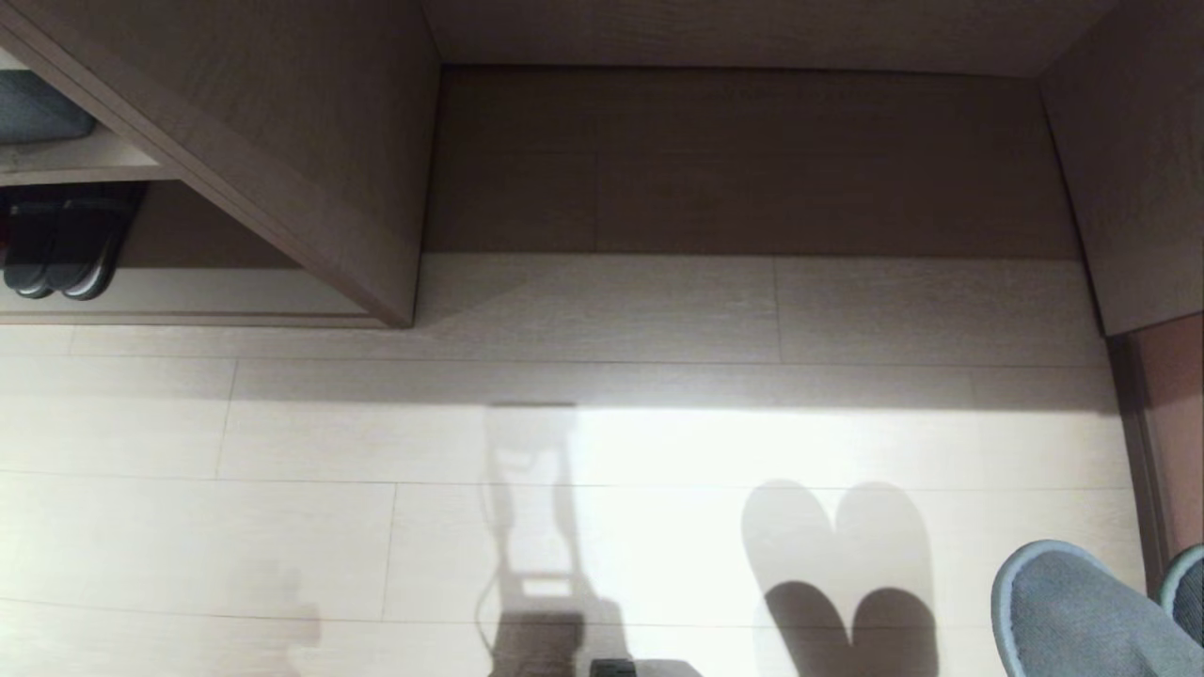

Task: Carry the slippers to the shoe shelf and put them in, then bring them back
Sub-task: Place the slippers on the floor

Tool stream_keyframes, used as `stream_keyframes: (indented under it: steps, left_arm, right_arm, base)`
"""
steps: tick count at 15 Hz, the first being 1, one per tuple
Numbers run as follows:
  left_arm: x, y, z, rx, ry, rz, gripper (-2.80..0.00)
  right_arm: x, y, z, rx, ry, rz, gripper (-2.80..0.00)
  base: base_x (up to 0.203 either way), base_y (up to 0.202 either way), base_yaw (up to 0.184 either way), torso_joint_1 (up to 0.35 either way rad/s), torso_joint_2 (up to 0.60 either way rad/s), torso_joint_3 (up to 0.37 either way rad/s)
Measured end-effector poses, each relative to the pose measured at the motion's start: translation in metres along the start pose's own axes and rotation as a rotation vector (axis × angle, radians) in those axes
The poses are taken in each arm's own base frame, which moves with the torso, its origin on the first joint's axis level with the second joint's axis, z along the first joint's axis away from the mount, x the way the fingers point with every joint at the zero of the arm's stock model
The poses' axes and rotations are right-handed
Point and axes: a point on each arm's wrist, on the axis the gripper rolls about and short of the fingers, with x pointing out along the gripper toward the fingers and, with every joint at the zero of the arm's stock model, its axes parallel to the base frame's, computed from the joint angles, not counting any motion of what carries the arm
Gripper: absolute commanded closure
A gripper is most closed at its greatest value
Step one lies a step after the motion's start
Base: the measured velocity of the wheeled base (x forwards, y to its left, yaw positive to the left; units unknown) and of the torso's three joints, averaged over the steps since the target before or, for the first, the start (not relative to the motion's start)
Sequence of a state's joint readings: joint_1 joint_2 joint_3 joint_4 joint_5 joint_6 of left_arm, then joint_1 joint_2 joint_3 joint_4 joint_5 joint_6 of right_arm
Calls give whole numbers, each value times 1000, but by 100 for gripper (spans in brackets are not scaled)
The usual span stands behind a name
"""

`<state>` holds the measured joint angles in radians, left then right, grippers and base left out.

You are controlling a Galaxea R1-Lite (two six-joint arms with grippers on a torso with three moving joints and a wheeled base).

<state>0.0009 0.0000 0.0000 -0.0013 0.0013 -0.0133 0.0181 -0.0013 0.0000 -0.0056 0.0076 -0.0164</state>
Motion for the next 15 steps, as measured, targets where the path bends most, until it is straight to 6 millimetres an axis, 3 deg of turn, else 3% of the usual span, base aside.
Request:
stream_keyframes:
  steps: [15]
  left_arm:
    - [0, 0, 0, 0, 0, -1, 0]
  right_arm:
    - [0, 0, 0, 0, 0, 0, 0]
  base:
    - [0, 0, 0, 2, 2, -197]
